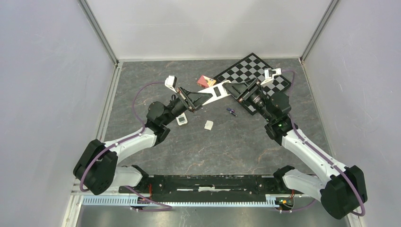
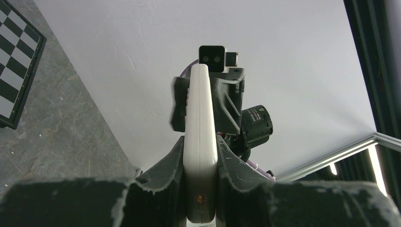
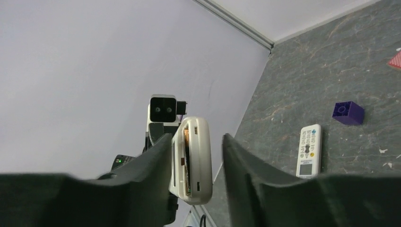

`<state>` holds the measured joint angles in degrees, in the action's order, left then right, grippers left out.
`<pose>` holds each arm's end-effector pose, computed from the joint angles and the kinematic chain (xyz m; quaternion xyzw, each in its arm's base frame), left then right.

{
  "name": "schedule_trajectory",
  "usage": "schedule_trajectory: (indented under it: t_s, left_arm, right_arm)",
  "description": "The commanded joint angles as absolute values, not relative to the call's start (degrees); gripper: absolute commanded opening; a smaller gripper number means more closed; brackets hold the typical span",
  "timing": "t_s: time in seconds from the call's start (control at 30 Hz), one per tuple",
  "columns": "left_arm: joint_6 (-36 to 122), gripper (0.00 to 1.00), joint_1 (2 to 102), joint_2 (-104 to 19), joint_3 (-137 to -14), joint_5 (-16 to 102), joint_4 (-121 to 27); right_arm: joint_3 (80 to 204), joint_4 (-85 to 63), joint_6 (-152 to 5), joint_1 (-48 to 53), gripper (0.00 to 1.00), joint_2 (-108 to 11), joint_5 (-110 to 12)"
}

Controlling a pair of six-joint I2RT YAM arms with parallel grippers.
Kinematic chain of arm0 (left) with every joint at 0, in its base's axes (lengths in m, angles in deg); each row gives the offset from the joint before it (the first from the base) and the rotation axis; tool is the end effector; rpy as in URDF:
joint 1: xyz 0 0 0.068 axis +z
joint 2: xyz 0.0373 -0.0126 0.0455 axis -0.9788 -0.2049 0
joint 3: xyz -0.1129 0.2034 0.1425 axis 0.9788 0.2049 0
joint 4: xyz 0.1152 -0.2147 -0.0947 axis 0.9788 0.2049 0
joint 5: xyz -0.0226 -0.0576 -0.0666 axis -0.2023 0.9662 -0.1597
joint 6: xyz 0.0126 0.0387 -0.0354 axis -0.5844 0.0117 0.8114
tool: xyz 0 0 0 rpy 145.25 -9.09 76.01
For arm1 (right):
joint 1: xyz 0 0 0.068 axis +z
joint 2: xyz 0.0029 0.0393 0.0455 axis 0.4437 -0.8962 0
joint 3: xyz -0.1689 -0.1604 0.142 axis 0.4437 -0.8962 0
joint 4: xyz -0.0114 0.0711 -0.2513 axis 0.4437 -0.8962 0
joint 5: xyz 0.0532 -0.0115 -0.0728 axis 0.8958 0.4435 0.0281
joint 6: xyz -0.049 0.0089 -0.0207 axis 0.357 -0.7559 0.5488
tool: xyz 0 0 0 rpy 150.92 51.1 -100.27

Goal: Load the batteries into the remote control
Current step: Load the battery into the remote control, then adjust the battery at the center of the board.

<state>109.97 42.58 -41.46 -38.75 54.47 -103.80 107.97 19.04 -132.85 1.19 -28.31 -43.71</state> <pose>0.2187 -0.1715 0.2990 -0.0747 0.5757 -0.7314 0.3579 0.2175 0.1223 0.3394 0.1288 0.6295 0.6062 0.4687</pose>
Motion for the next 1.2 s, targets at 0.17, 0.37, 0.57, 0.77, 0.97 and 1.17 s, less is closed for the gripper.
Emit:
schedule_trajectory:
  t_s: [0.17, 0.37, 0.57, 0.77, 0.97, 1.17]
  left_arm:
    - [105.2, 0.02, 42.8, -40.3, -39.8, 55.3, -102.8]
    - [103.9, 0.02, 42.9, -39.7, -39.4, 56.4, -101.6]
    - [97.9, 0.02, 43.7, -37.9, -39.3, 56.9, -94.3]
    - [78.5, 0.02, 43.8, -29.1, -35.0, 39.2, -70.3]
    - [74.4, 0.02, 43.8, -22.1, -31.7, 32.7, -64.9]
    - [72.2, 0.02, 43.8, -19.8, -31.5, 32.2, -62.4]
  right_arm:
    - [106.5, 19.0, -128.2, -2.6, 0.76, -25.0, -40.2]
    - [107.8, 17.9, -121.6, -4.5, 0.71, -25.7, -33.0]
    - [116.4, 0.0, -102.5, -4.5, 0.72, -26.9, -33.3]
    - [118.3, -16.2, -81.6, -4.5, 0.74, -29.7, -42.5]
    - [111.7, -15.9, -72.0, -4.0, 0.62, -38.3, -47.6]
    - [111.1, -11.5, -61.3, 0.3, 0.62, -47.8, -55.2]
